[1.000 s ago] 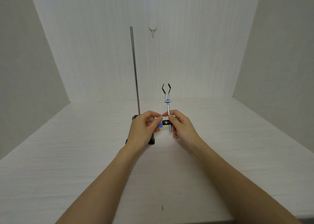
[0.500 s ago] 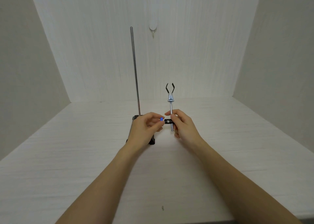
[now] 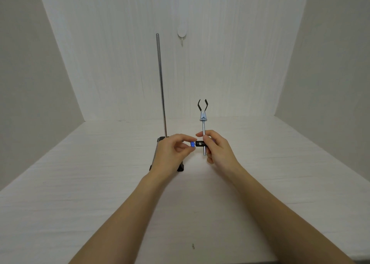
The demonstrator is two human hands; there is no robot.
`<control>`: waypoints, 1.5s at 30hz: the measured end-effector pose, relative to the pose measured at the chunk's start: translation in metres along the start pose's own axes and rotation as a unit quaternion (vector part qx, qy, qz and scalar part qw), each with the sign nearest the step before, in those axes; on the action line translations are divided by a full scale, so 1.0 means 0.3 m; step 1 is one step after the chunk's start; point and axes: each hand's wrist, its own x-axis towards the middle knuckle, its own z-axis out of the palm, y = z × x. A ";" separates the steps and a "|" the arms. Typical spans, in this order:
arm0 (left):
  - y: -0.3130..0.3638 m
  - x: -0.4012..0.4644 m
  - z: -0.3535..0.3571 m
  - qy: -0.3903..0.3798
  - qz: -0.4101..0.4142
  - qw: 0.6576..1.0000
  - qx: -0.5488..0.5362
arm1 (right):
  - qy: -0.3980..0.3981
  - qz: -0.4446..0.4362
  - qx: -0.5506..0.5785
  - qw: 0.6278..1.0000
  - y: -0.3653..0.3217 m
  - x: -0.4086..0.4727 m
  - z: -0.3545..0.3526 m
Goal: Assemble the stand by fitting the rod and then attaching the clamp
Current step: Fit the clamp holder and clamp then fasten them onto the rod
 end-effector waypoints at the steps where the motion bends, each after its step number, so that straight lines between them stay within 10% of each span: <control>1: -0.003 0.004 -0.002 -0.005 -0.010 1.000 -0.002 | 0.001 -0.003 -0.002 1.000 -0.002 -0.001 -0.001; 29: 0.496 0.242 -0.355 0.099 0.090 0.987 -0.086 | -0.049 -0.097 0.181 0.977 -0.623 0.118 0.118; 45: 0.525 0.401 -0.404 0.119 -0.008 0.983 -0.139 | -0.005 -0.044 0.120 0.992 -0.738 0.251 0.184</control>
